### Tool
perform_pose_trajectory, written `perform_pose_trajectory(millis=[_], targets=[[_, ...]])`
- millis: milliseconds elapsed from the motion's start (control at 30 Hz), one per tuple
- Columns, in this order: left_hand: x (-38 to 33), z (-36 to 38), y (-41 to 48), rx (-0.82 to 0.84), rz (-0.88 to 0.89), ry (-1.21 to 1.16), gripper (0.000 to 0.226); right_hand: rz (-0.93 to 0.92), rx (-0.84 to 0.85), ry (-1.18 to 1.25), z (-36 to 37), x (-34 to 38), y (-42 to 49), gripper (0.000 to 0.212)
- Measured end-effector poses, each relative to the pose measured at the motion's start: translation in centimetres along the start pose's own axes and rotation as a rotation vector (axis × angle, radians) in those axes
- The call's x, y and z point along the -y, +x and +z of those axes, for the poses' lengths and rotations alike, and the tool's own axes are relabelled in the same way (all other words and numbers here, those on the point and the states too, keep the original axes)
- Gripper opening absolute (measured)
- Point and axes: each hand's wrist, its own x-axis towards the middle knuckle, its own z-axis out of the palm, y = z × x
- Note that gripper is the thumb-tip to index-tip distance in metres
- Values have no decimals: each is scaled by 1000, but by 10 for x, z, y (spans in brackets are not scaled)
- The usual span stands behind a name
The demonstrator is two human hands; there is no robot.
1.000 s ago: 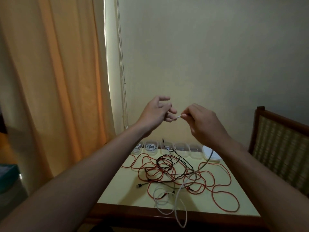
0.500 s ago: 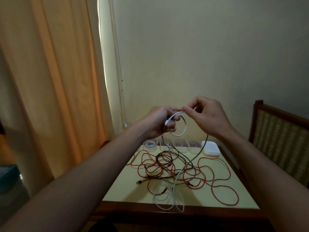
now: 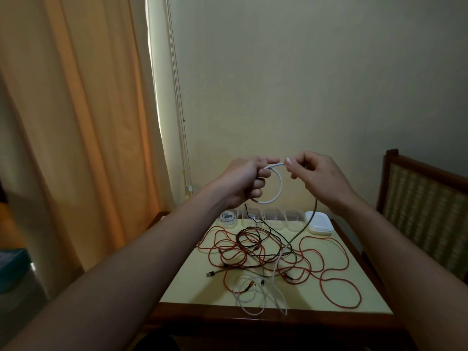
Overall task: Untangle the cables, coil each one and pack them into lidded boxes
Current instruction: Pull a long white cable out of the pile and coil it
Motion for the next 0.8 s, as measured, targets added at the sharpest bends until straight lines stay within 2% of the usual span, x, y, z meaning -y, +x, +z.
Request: perform_pose_trajectory(millis=[233, 333, 533, 800], targets=[[9, 7, 5, 19, 121, 53, 30, -3, 30, 39, -5, 1, 2, 36], [11, 6, 6, 28, 123, 40, 20, -5, 25, 47, -4, 0, 0, 37], [10, 2, 9, 30, 72, -306, 22, 22, 56, 50, 3, -4, -2, 25], [-21, -32, 8, -38, 93, -642, 18, 47, -25, 53, -5, -18, -4, 18]])
